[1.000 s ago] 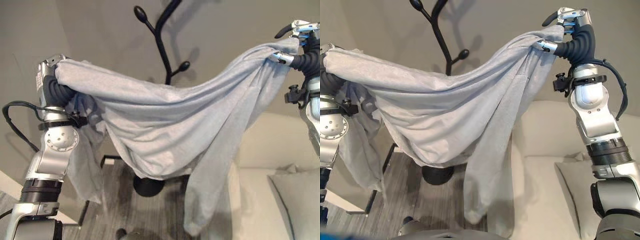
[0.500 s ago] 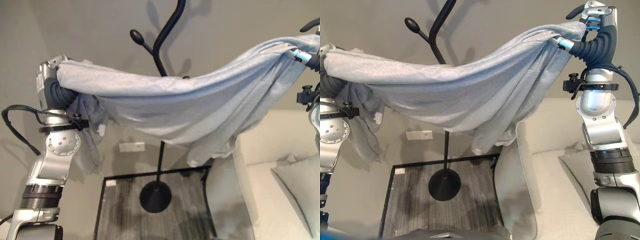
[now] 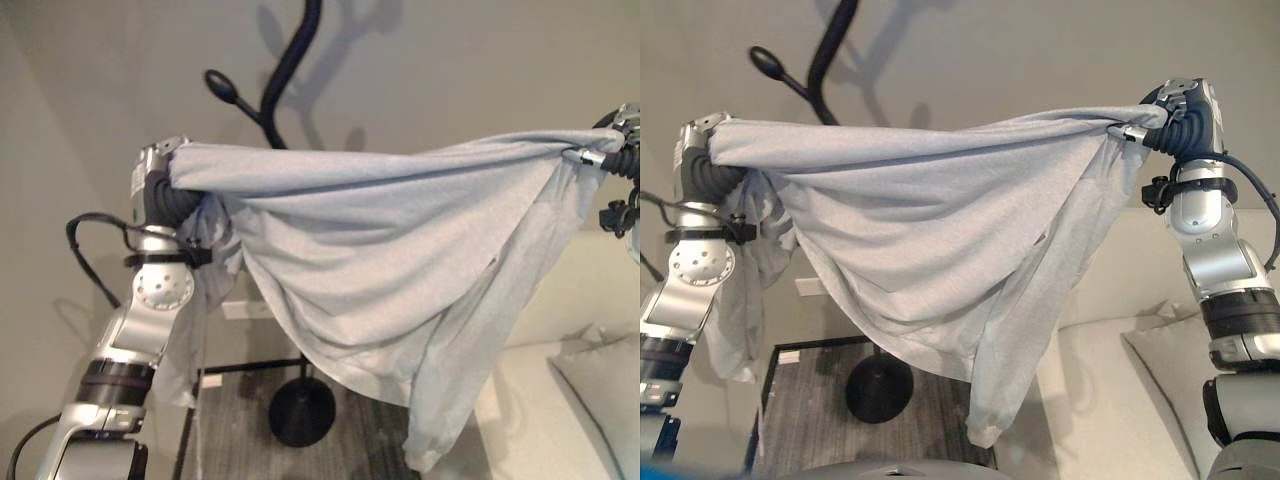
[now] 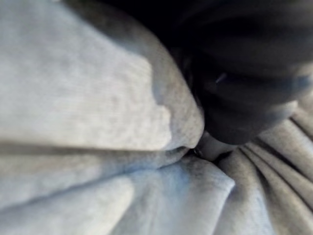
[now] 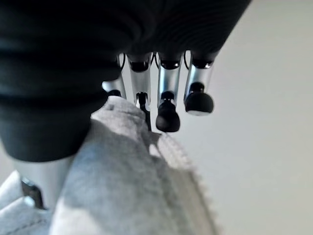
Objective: Hang the clothes on the sofa on the clothes rack.
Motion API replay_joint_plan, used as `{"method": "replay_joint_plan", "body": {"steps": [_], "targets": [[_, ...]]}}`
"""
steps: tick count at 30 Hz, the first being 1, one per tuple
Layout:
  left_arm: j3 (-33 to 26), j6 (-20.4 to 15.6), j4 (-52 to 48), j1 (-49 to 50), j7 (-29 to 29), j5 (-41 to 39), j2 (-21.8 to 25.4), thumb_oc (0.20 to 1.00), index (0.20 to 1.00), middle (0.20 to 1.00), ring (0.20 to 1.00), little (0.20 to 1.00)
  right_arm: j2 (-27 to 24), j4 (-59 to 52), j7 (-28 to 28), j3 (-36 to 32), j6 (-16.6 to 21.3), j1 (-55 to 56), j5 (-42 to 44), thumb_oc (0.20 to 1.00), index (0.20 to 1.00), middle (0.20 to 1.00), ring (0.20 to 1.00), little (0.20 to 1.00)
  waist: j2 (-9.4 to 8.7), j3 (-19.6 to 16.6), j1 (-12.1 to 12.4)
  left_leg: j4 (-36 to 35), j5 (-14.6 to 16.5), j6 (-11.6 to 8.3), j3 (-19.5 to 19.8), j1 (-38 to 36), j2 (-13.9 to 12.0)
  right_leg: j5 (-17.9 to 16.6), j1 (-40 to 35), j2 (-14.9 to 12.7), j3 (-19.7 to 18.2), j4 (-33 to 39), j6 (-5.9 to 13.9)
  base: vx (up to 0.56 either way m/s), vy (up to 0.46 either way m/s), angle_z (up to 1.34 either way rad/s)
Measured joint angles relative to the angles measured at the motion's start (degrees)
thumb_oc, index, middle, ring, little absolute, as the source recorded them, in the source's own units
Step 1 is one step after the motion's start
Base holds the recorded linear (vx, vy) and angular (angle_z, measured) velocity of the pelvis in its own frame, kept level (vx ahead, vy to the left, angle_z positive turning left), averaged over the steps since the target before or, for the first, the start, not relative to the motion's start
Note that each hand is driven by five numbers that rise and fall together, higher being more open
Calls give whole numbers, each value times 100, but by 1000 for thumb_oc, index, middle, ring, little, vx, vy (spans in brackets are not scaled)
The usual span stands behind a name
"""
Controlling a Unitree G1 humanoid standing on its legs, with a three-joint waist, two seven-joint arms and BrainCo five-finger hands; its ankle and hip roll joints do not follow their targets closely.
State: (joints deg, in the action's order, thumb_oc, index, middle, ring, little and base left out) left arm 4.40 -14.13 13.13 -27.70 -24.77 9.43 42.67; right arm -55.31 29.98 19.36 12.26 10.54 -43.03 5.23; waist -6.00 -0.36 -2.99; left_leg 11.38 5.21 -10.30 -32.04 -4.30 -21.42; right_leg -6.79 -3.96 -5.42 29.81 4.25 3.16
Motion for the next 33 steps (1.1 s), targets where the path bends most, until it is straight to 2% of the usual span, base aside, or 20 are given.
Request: {"method": "replay_joint_plan", "body": {"steps": [3,5,7,10,11,14,16,18,20,23,26,29,33], "targets": [[-1,48,8,-67,39,-25,10,200,200,200,200,200,-82,44,29,0,23,-323,31,200,200,200,200,200,84,-8,-36,-353,-280,-101,6,-100,-96,98,-21,205,104,49,-132,104,-62,9],[-6,52,34,-125,45,-26,36,200,200,200,200,200,-108,174,30,7,53,-435,32,200,200,200,200,200,91,-5,-19,-492,-373,-173,81,-99,-105,132,-29,264,162,87,-163,194,-76,17],[21,38,190,-166,93,-28,123,200,200,200,200,200,-120,440,31,132,102,-653,33,200,200,200,200,200,94,-6,-16,-643,-473,-163,125,-117,-67,176,-53,268,232,95,-156,178,-80,20],[404,55,811,-621,142,-126,385,200,200,200,200,200,-179,1028,16,705,160,-1172,35,200,200,200,200,200,107,3,50,-853,-613,-160,137,-174,-4,200,-57,273,266,96,-138,91,-67,10],[709,80,1166,-925,182,-247,532,200,200,200,200,200,-186,1414,3,1096,174,-1536,35,200,200,200,200,200,111,6,89,-892,-641,-152,144,-167,7,258,-40,273,273,92,-102,78,-62,5],[1001,98,1658,-1412,262,-366,557,200,200,200,200,200,-158,2132,9,1409,159,-2110,74,200,200,200,200,200,168,42,182,-963,-681,-129,221,-81,24,271,-8,264,338,87,-91,100,-75,14],[1235,243,2222,-1868,298,-482,610,200,200,200,200,200,-142,2734,39,1570,48,-2679,272,200,200,200,200,200,234,45,187,-1069,-785,-79,298,22,73,277,93,234,440,68,-96,94,-78,23],[1947,370,3464,-2625,404,-673,684,200,200,200,200,200,-21,3468,67,1700,-34,-3083,443,200,200,200,200,200,326,23,280,-1128,-886,-83,340,165,116,276,213,219,512,47,-109,46,-82,18],[2117,602,4192,-3011,573,-719,495,200,200,200,200,200,45,3711,40,1672,-91,-3122,634,200,200,200,200,200,428,-8,281,-1206,-1017,-25,444,486,169,253,462,149,668,-18,-147,-8,-49,35],[2226,842,4574,-3050,855,-937,37,200,200,200,200,200,344,4014,-175,1759,-280,-2873,731,200,200,200,200,200,593,-30,348,-1378,-1223,140,473,811,276,214,779,40,852,-116,-194,-52,-32,35],[2218,936,4837,-3000,1083,-1010,-374,200,200,200,200,200,704,4058,-343,1755,-337,-2582,731,200,200,200,200,200,676,-34,389,-1439,-1305,230,471,1095,312,215,1038,-21,967,-158,-195,-41,-17,23],[2226,992,4755,-2788,1260,-1154,-646,200,200,200,200,200,1022,4033,-474,1744,-423,-2289,732,200,200,200,200,200,707,-7,471,-1458,-1378,295,481,1346,370,197,1281,-88,1022,-239,-216,-27,-21,9],[2056,1009,3677,-1989,1267,-1155,-567,200,200,200,200,200,1122,3408,-603,1624,-405,-1489,723,200,200,200,200,200,700,17,480,-1534,-1381,297,468,1430,388,211,1382,-100,1055,-239,-198,-4,-9,5]]}}
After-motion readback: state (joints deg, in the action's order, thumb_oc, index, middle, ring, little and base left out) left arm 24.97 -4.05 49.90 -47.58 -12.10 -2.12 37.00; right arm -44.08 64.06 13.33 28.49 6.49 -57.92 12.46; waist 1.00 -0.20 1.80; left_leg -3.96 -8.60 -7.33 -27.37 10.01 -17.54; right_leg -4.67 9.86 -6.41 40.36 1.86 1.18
